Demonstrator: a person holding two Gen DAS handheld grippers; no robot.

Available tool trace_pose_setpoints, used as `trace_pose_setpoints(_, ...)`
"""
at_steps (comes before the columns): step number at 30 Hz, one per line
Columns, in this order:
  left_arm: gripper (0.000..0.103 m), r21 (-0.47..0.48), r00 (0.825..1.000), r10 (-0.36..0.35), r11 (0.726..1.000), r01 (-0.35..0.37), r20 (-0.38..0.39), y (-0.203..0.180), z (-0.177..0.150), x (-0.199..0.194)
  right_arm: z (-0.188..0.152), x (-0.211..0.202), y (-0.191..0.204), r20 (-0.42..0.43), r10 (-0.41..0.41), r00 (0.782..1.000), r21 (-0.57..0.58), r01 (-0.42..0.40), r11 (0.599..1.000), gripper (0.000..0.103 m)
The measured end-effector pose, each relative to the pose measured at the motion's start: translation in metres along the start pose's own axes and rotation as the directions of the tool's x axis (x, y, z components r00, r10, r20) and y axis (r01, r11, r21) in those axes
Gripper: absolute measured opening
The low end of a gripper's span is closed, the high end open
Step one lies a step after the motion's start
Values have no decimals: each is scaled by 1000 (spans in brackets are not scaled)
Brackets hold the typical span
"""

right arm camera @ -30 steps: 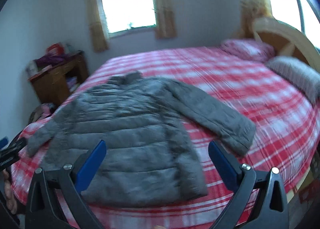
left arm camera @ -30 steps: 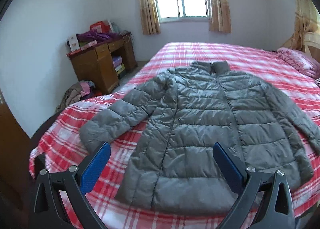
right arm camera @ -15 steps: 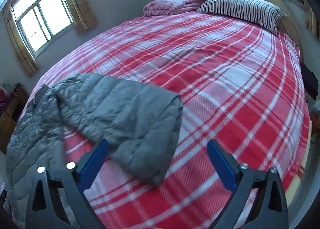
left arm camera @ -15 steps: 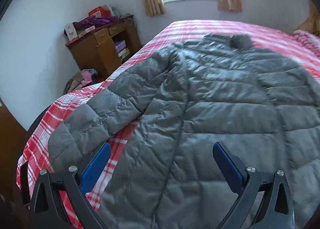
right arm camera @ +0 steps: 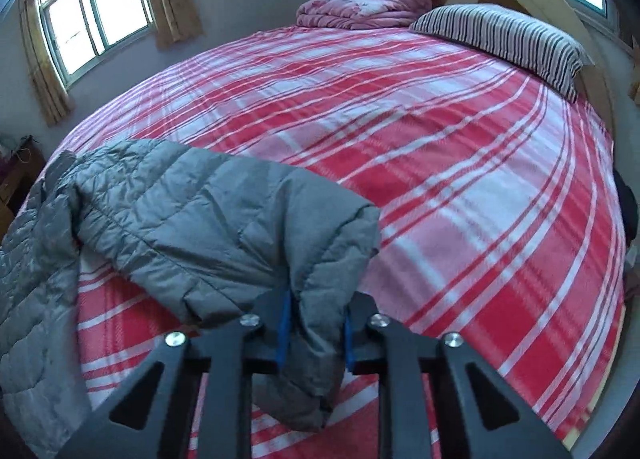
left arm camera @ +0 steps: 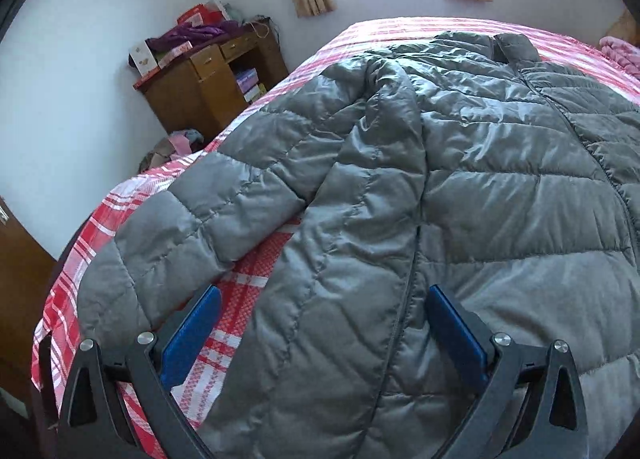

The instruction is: Fold large clothes

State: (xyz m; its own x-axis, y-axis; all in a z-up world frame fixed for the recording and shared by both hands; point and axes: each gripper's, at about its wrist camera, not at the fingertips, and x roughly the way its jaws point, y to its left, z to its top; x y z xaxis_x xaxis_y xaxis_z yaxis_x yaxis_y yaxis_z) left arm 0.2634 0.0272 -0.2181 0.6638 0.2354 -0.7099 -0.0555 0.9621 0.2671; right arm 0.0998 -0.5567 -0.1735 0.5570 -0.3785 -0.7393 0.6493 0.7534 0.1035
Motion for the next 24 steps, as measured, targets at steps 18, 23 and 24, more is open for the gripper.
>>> trace_pose_setpoints(18, 102, -76, 998, -22, 997, 27, 63, 25, 66, -36, 51, -95, 186, 271, 140, 952, -420, -13, 907, 17)
trace_pose_setpoints(23, 102, -77, 998, -39, 996, 44, 57, 22, 69, -28, 27, -108, 257, 266, 227, 937, -534, -52, 844, 17)
trace_pose_setpoints(24, 102, -76, 997, -44, 996, 49, 57, 22, 70, -26, 20, -108, 273, 262, 242, 934, -558, -58, 828, 17)
